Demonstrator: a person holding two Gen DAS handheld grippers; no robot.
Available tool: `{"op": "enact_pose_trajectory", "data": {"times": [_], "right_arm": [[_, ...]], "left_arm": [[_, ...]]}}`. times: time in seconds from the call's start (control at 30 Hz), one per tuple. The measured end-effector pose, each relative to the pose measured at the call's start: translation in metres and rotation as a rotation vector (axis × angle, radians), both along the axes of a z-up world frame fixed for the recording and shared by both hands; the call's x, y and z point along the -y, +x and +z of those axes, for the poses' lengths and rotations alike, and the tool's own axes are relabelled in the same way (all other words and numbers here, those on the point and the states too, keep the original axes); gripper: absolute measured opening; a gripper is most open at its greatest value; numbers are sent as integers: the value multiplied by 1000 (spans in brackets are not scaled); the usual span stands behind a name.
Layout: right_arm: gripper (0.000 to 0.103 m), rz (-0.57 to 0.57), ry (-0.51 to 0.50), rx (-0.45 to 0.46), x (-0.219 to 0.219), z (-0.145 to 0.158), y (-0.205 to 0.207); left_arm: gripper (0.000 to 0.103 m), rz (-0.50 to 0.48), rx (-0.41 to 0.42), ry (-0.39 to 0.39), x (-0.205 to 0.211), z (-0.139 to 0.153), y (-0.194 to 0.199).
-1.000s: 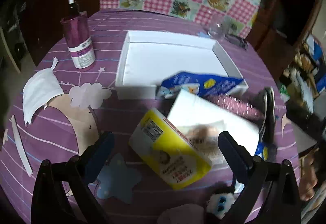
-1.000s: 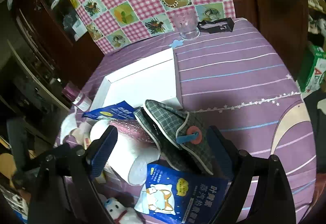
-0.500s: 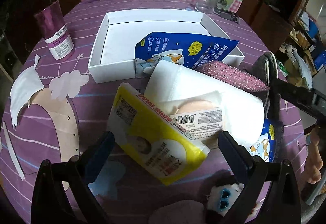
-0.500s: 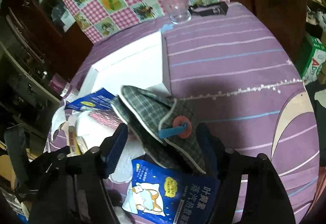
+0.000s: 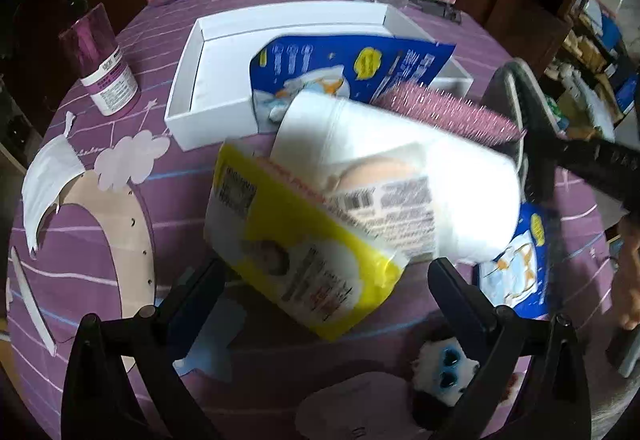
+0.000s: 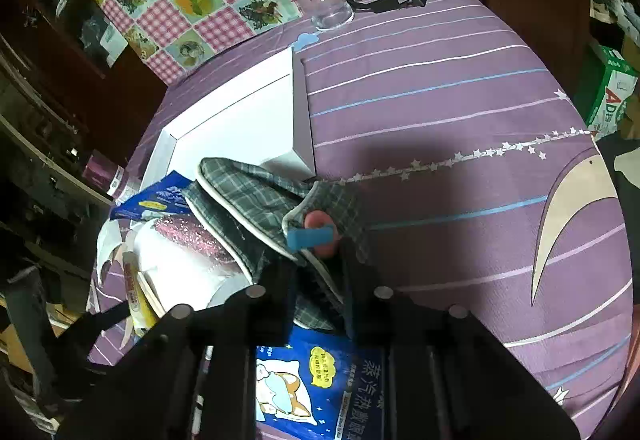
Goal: Organize soft objects
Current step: 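Grasp the yellow wipes packet with the left tool while the right tool grasps the green plaid cloth, then carry the yellow packet with the left tool while the right tool carries the plaid cloth into the box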
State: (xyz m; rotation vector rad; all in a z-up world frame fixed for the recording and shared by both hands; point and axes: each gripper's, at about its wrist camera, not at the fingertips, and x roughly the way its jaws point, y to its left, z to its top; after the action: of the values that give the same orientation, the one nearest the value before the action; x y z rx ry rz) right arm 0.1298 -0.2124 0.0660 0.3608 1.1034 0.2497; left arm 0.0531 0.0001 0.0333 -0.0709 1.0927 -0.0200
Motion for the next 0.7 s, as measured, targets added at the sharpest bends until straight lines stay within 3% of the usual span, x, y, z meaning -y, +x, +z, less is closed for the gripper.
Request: {"op": "enact_pose_trajectory", "data": {"times": [0.07, 0.13, 0.17, 0.3, 0.33, 0.43, 0.7], "right_arm": [[19, -6, 3, 2, 1, 1, 0], [19, -11, 1, 6, 1, 2, -1], [19, -14, 1, 10, 1, 3, -1], [19, -16, 3, 25, 2, 6, -3], [19, -17, 2, 30, 2, 7, -3], [19, -20, -1, 40, 2, 10, -4], [14, 2, 2, 101, -2, 23, -10]], "left_arm": [[92, 15, -18, -6, -5, -8, -1], [70, 35, -45, -19, -11, -14, 0], [68, 44, -52, -37, -15, -15, 2], [46, 58, -22, -48, -19, -12, 1], [36, 56, -14, -50, -18, -11, -1], [26, 56, 11, -47, -18, -6, -6], [21, 85, 25, -78, -27, -3, -5]]}}
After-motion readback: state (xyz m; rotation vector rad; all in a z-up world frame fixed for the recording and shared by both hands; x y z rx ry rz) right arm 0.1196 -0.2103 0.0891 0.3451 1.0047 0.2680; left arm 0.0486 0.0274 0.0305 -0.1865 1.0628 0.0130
